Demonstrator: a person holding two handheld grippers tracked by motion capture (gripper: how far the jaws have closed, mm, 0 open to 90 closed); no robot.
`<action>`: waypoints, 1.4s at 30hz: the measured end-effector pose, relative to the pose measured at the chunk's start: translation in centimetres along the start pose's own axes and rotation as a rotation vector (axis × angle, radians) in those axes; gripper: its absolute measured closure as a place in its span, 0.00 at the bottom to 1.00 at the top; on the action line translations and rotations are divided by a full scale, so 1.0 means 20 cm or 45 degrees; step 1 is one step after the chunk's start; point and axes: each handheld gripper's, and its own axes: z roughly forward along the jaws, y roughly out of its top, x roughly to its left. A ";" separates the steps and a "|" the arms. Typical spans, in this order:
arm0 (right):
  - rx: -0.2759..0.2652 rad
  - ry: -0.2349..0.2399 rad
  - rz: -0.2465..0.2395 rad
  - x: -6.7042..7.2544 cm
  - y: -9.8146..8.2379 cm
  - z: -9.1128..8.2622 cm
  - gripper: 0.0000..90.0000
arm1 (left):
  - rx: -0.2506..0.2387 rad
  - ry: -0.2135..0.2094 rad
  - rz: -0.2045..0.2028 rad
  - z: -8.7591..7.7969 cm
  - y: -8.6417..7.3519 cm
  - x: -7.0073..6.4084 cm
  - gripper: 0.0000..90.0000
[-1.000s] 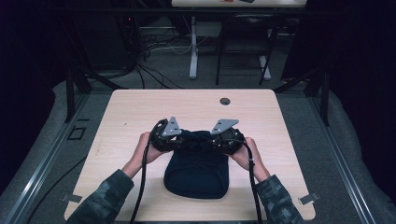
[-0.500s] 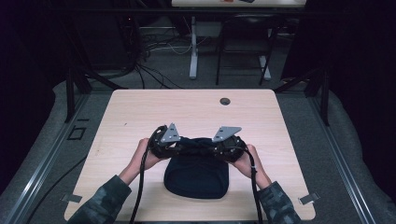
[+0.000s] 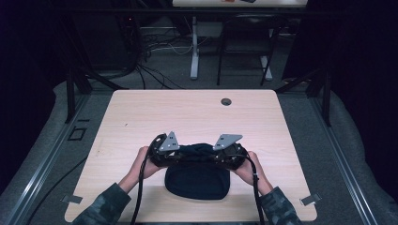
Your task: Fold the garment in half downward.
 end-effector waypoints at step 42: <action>0.116 0.101 -0.052 0.16 -0.17 0.07 0.76 | 0.009 -0.077 -0.068 0.07 -0.20 -0.19 0.74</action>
